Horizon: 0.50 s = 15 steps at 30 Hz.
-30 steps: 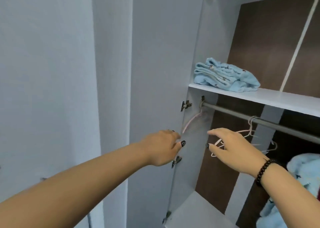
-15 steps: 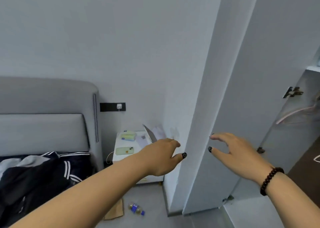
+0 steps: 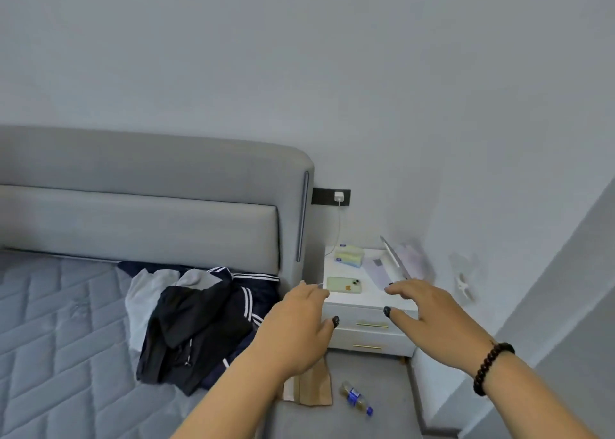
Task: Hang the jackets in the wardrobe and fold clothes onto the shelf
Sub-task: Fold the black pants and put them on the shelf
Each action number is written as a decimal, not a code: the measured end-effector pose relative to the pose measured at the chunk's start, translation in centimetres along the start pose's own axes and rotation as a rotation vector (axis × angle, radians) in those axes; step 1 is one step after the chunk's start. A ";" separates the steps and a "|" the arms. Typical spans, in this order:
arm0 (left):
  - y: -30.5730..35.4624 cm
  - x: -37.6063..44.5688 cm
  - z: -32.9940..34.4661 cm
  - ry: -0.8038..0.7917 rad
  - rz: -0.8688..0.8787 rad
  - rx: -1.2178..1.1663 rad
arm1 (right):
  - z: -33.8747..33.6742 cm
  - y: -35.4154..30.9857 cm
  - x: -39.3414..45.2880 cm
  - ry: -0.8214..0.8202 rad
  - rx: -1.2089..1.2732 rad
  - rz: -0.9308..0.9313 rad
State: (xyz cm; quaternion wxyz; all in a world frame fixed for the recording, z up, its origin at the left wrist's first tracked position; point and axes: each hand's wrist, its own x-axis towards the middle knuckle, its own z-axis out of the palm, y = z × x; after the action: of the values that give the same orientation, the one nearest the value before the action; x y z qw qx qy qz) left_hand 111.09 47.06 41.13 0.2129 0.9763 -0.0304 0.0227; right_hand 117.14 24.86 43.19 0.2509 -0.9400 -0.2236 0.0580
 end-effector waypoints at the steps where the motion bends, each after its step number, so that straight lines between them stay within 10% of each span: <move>1: -2.2 0.1 -0.3 0.016 -0.013 0.049 | 1.5 -1.0 1.2 -0.029 -0.001 -0.016; 15: -24.8 3.3 0.9 -0.126 -0.407 -0.036 | 15.8 -8.7 19.3 -0.357 0.045 -0.120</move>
State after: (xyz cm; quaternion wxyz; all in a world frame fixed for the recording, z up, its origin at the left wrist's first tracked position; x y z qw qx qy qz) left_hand 116.09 69.03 30.20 0.2283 0.9578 0.1538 -0.0825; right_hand 127.47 47.32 33.91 0.2314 -0.8940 -0.3187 0.2137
